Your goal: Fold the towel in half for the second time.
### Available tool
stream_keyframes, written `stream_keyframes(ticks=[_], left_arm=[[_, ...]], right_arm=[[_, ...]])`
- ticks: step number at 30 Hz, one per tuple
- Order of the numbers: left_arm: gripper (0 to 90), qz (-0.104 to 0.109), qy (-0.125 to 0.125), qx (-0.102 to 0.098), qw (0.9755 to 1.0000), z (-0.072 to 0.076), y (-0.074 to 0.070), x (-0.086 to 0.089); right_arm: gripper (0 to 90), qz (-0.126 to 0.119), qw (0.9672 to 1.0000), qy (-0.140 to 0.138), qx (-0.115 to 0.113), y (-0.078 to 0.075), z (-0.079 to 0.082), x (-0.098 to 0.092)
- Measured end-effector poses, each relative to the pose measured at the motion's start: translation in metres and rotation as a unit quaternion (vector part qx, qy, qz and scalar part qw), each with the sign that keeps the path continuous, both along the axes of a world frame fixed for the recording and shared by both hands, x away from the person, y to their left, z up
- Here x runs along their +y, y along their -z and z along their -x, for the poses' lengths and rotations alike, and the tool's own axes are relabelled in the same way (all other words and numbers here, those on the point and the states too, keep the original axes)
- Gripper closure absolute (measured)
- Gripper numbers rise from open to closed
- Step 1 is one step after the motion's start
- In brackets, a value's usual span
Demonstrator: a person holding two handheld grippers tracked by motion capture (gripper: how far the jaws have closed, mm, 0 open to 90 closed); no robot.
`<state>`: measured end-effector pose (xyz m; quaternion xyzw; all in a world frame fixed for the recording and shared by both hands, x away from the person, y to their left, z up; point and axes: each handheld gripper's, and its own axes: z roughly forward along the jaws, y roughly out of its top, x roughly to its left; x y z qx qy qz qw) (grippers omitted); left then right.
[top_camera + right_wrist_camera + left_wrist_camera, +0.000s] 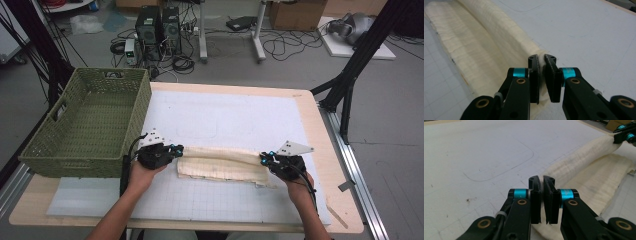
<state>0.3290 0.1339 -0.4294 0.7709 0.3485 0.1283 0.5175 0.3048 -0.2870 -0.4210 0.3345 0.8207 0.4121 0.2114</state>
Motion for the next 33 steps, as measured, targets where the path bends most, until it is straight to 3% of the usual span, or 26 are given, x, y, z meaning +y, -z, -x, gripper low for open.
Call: stream_keyframes(ticks=[18,22,24,28,31,33], left_arm=[[84.3,-0.012,0.019,0.009,0.9997,0.025,0.011,0.003],[83.6,-0.016,0.021,0.019,0.9995,0.027,0.014,0.002],[78.6,-0.012,0.02,0.029,0.9993,0.027,0.014,0.003],[54.2,0.026,0.001,0.027,0.9993,0.025,0.004,0.006],[50.7,0.041,-0.001,0.007,0.9991,0.023,-0.007,0.006],[51.2,0.045,0.001,0.006,0.999,0.018,-0.01,0.003]], right_arm=[[82.5,-0.011,0.9999,-0.005,0.004,0.006,0.029,-0.003],[82.4,-0.001,0.9999,-0.009,0.01,0.01,0.032,-0.002],[82.2,0.006,0.9998,-0.01,0.014,0.012,0.032,-0.001],[81.9,0.004,0.9999,-0.01,0.013,0.012,0.033,-0.001],[81.6,0.005,0.9998,-0.009,0.014,0.012,0.034,-0.001],[81.3,0.005,0.9998,-0.01,0.017,0.012,0.035,-0.001]])
